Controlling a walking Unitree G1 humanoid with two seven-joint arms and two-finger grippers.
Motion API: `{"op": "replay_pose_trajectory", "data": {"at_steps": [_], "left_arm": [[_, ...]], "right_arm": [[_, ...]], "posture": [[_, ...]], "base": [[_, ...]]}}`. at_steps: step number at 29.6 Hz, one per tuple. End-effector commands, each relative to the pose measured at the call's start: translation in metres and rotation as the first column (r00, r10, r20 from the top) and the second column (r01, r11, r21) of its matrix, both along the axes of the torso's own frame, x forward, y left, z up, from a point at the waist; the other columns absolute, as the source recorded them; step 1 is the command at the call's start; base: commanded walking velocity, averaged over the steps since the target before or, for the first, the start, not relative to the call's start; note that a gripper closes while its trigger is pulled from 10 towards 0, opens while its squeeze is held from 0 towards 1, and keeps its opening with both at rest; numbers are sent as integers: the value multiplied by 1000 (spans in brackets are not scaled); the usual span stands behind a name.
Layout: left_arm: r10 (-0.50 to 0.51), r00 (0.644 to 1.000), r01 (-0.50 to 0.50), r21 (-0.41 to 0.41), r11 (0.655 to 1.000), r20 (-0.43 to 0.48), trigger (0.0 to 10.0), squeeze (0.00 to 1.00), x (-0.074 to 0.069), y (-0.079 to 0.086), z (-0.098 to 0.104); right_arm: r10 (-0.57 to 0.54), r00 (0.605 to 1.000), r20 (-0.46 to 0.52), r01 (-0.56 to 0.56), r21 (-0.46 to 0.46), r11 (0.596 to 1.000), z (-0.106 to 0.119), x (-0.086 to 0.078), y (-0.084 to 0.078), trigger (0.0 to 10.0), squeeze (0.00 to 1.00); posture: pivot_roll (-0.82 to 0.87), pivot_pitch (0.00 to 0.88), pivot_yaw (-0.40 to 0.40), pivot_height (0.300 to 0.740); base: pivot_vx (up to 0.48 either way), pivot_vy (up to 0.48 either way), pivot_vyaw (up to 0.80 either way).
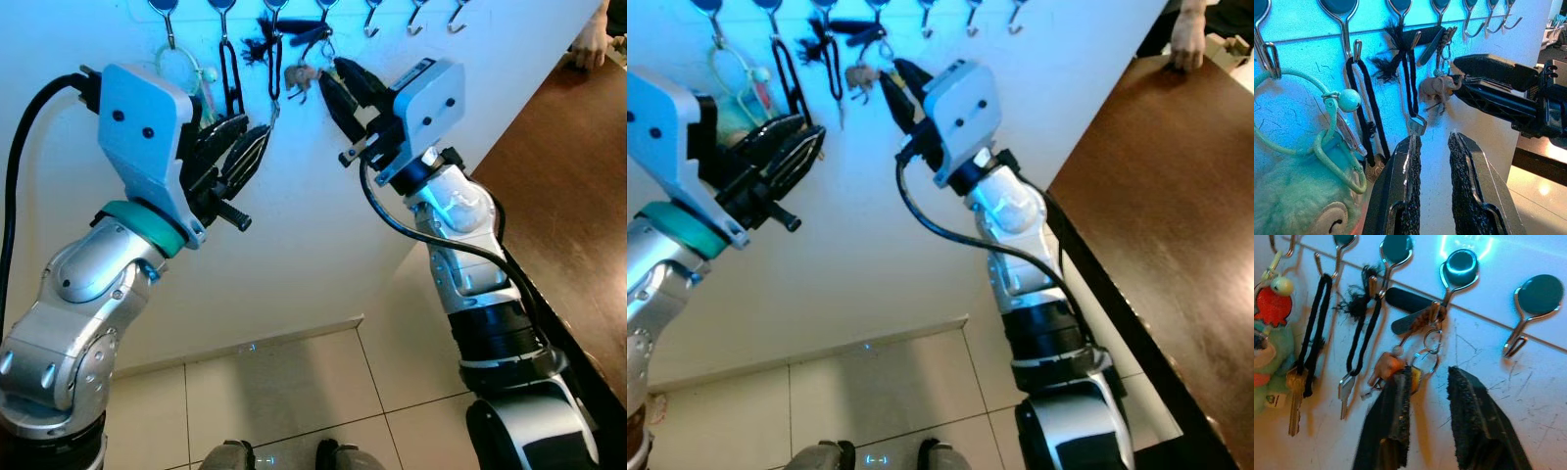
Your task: Hang keys on a hook
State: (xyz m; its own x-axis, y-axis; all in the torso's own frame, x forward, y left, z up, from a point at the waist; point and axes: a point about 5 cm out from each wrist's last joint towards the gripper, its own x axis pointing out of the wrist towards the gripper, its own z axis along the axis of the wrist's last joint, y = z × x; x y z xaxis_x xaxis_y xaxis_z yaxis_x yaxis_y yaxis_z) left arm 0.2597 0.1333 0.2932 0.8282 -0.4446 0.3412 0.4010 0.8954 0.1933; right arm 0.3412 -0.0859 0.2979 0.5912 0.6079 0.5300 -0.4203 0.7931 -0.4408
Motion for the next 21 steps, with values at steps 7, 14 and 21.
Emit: {"op": "replay_pose_trajectory", "data": {"at_steps": [7, 14, 21], "left_arm": [[-12, 1000, 12, 6, 1000, -5, 10000, 0, 0, -2, -2], [-8, 1000, 8, 5, 1000, -7, 10000, 0, -1, -2, -2], [5, 999, -4, 39, 999, -37, 10000, 0, -7, 6, -10]], "right_arm": [[26, 998, 49, -31, 107, 994, 12, -7, -5, 10000, 0], [28, 998, 63, -38, 154, 987, 14, -14, -13, 10000, 0], [52, 997, -60, -44, 124, 991, -21, -38, -27, 10000, 0]], "posture": [[129, 122, 25, 740], [132, 127, 18, 740], [116, 125, 11, 740]], "base": [[0, 0, 0], [0, 0, 0], [0, 0, 0]]}}
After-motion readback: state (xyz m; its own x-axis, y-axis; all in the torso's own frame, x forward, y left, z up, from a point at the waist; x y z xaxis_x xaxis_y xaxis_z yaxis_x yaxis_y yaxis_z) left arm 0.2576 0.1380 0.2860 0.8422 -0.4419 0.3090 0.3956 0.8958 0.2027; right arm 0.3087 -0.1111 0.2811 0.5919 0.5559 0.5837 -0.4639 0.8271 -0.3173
